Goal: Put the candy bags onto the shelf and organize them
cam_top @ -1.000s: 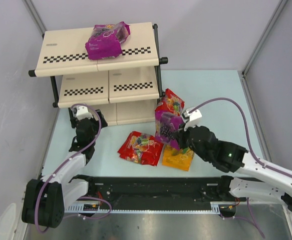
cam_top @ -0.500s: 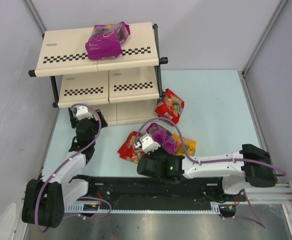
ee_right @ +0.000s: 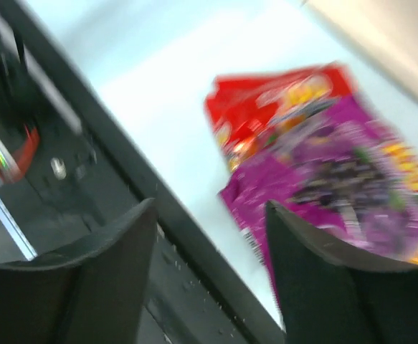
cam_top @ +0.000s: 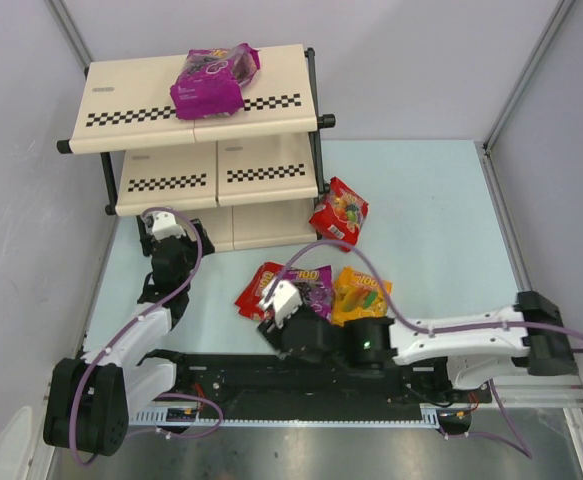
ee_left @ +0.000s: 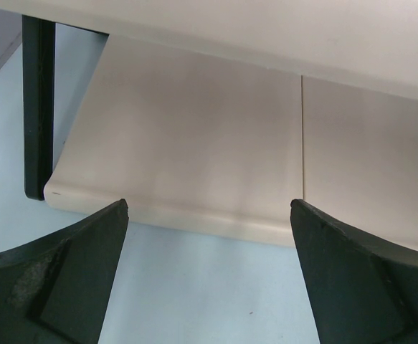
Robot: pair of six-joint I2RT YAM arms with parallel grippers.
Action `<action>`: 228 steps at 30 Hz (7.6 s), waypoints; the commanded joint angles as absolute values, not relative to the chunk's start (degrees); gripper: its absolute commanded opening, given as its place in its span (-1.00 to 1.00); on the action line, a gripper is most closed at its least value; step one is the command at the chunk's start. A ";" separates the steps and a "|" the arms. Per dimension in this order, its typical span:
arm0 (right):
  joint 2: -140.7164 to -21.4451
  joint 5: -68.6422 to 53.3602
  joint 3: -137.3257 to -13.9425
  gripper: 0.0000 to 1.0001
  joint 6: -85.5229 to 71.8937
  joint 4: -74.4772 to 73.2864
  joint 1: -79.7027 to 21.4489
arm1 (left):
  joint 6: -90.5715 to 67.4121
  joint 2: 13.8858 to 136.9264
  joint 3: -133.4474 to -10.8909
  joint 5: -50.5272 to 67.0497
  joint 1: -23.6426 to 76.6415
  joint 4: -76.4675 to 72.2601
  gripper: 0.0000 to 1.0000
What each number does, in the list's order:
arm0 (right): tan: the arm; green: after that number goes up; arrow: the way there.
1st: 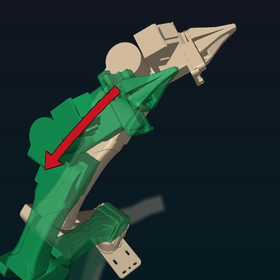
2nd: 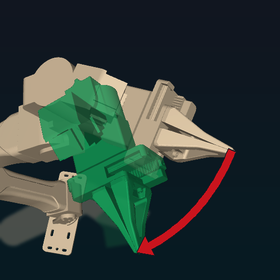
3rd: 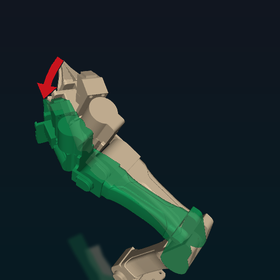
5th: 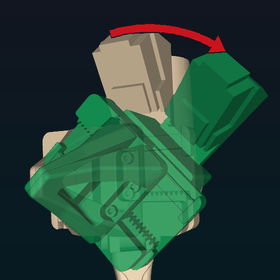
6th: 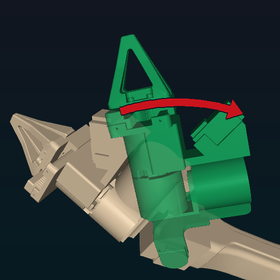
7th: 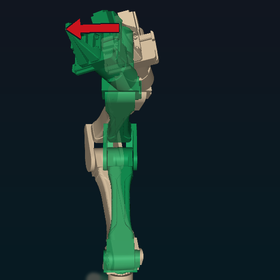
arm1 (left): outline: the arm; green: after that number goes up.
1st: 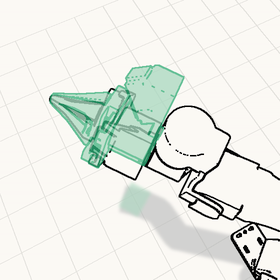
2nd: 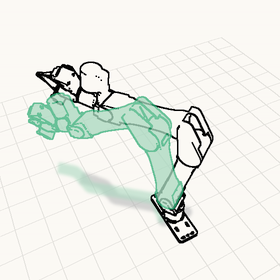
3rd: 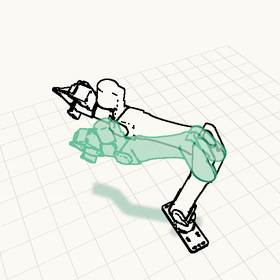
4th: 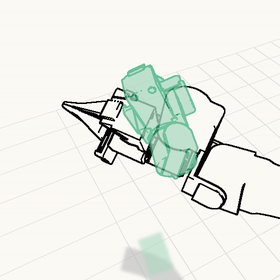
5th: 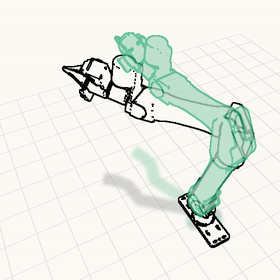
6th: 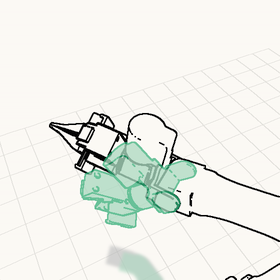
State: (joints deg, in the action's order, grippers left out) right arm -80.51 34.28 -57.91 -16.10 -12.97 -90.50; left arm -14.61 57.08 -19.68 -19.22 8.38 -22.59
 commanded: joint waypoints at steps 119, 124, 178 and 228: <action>-33.05 43.68 -37.09 0.06 -32.43 -26.01 -72.95 | -28.14 41.30 -62.55 -20.39 67.41 28.73 -1.00; -32.61 43.68 -37.09 0.06 -32.34 -26.10 -72.86 | -21.19 48.14 -79.58 -22.24 67.33 32.95 -1.00; -34.19 36.65 -37.09 0.16 -26.72 -25.40 -66.10 | -29.24 70.57 -116.81 47.10 -27.05 19.97 -1.00; -40.61 23.38 -36.21 0.21 -23.55 -18.81 -55.02 | -34.28 87.63 -117.42 55.46 -22.68 11.69 -0.99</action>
